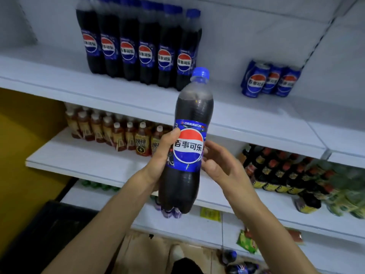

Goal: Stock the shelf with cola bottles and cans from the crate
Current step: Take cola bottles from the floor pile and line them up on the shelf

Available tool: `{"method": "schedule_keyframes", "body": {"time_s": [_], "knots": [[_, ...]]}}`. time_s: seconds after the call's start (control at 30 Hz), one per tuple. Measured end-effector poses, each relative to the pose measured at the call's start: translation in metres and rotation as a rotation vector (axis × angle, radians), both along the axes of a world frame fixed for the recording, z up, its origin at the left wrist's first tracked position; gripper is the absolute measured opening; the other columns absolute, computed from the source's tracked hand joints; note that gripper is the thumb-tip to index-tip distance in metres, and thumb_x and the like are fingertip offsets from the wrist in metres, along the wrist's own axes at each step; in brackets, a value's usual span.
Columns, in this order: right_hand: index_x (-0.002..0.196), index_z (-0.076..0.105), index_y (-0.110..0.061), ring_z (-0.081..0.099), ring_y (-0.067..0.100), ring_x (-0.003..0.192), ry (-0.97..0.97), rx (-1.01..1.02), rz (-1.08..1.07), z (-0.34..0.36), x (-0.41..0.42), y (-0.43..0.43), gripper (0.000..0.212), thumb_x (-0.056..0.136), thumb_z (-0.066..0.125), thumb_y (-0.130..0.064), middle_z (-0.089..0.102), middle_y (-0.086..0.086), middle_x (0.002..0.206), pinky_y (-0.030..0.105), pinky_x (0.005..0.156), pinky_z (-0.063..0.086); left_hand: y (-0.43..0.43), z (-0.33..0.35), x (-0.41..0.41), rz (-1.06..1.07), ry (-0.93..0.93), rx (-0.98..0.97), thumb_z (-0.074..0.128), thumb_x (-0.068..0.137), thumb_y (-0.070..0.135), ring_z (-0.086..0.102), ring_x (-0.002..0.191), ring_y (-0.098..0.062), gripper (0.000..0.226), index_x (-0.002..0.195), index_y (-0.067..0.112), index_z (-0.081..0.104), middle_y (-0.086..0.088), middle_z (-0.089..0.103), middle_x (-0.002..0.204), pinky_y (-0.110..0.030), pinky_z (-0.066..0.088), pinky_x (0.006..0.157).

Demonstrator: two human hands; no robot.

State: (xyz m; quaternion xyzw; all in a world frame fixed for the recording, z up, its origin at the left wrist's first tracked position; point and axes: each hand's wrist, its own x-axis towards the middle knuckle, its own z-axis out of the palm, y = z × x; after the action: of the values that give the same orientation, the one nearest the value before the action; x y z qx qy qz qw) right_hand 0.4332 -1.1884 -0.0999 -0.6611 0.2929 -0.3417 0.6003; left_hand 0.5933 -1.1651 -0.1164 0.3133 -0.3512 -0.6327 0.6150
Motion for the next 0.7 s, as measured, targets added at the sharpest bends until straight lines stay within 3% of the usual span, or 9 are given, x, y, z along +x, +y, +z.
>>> {"method": "schedule_keyframes", "body": {"time_s": [0.13, 0.23, 0.33, 0.43, 0.5, 0.6, 0.63, 0.7], "knots": [[0.118, 0.060, -0.022, 0.067, 0.007, 0.099, 0.093, -0.122, 0.064, 0.040, 0.020, -0.038, 0.068, 0.061, 0.084, -0.052, 0.070, -0.008, 0.108, 0.019, 0.079, 0.053, -0.036, 0.028, 0.009, -0.026, -0.137, -0.090, 0.080, 0.043, 0.067, 0.068, 0.067, -0.013, 0.061, 0.079, 0.018, 0.077, -0.005, 0.072, 0.075, -0.024, 0.056, 0.062], [0.117, 0.059, -0.026, 0.066, 0.006, 0.099, 0.102, -0.146, 0.038, 0.059, 0.031, -0.072, 0.057, 0.066, 0.078, -0.042, 0.070, -0.008, 0.108, 0.022, 0.076, 0.056, -0.071, 0.049, 0.015, -0.017, -0.190, -0.109, 0.080, 0.049, 0.061, 0.068, 0.067, -0.017, 0.058, 0.083, 0.015, 0.074, -0.008, 0.070, 0.076, -0.026, 0.056, 0.062], [0.118, 0.060, -0.027, 0.066, 0.008, 0.101, 0.070, -0.140, -0.017, 0.077, 0.037, -0.110, 0.060, 0.062, 0.077, -0.042, 0.069, -0.008, 0.109, 0.026, 0.082, 0.057, -0.112, 0.070, 0.023, 0.063, -0.245, -0.107, 0.083, 0.044, 0.063, 0.068, 0.076, -0.021, 0.084, 0.103, 0.006, 0.067, -0.014, 0.070, 0.086, -0.031, 0.058, 0.071], [0.114, 0.062, -0.026, 0.069, 0.011, 0.095, -0.013, -0.106, -0.056, 0.086, 0.041, -0.150, 0.057, 0.059, 0.078, -0.033, 0.071, -0.005, 0.103, 0.027, 0.073, 0.058, -0.153, 0.085, 0.032, 0.204, -0.418, -0.121, 0.079, 0.041, 0.073, 0.067, 0.095, -0.025, 0.110, 0.123, 0.004, 0.054, -0.015, 0.069, 0.105, -0.040, 0.054, 0.090], [0.107, 0.061, -0.029, 0.070, 0.010, 0.092, -0.045, -0.098, -0.090, 0.090, 0.045, -0.177, 0.051, 0.060, 0.077, -0.030, 0.072, -0.008, 0.098, 0.025, 0.067, 0.058, -0.178, 0.092, 0.035, 0.336, -0.673, -0.137, 0.064, 0.050, 0.084, 0.067, 0.098, -0.019, 0.098, 0.117, 0.013, 0.056, -0.006, 0.070, 0.107, -0.044, 0.051, 0.095], [0.107, 0.058, -0.031, 0.069, 0.015, 0.093, -0.036, -0.122, -0.163, 0.082, 0.053, -0.228, 0.046, 0.066, 0.079, -0.027, 0.071, -0.006, 0.100, 0.033, 0.073, 0.059, -0.203, 0.084, 0.046, 0.789, -1.489, -0.195, 0.026, 0.078, 0.082, 0.060, 0.093, -0.013, 0.075, 0.119, 0.024, 0.050, 0.003, 0.066, 0.108, -0.035, 0.049, 0.081], [0.111, 0.057, -0.029, 0.068, 0.017, 0.097, -0.019, -0.131, -0.196, 0.078, 0.057, -0.249, 0.049, 0.068, 0.081, -0.026, 0.070, -0.004, 0.105, 0.039, 0.078, 0.059, -0.210, 0.077, 0.053, 0.948, -1.691, -0.272, 0.025, 0.083, 0.078, 0.058, 0.101, -0.018, 0.073, 0.124, 0.023, 0.048, 0.000, 0.062, 0.116, -0.034, 0.047, 0.081], [0.119, 0.056, -0.026, 0.066, 0.020, 0.102, 0.031, -0.147, -0.253, 0.068, 0.069, -0.289, 0.064, 0.063, 0.085, -0.033, 0.069, -0.001, 0.111, 0.048, 0.087, 0.055, -0.226, 0.057, 0.073, 1.091, -1.917, -0.376, 0.041, 0.084, 0.068, 0.046, 0.125, -0.026, 0.070, 0.132, 0.018, 0.046, -0.007, 0.048, 0.140, -0.040, 0.041, 0.096]]}}
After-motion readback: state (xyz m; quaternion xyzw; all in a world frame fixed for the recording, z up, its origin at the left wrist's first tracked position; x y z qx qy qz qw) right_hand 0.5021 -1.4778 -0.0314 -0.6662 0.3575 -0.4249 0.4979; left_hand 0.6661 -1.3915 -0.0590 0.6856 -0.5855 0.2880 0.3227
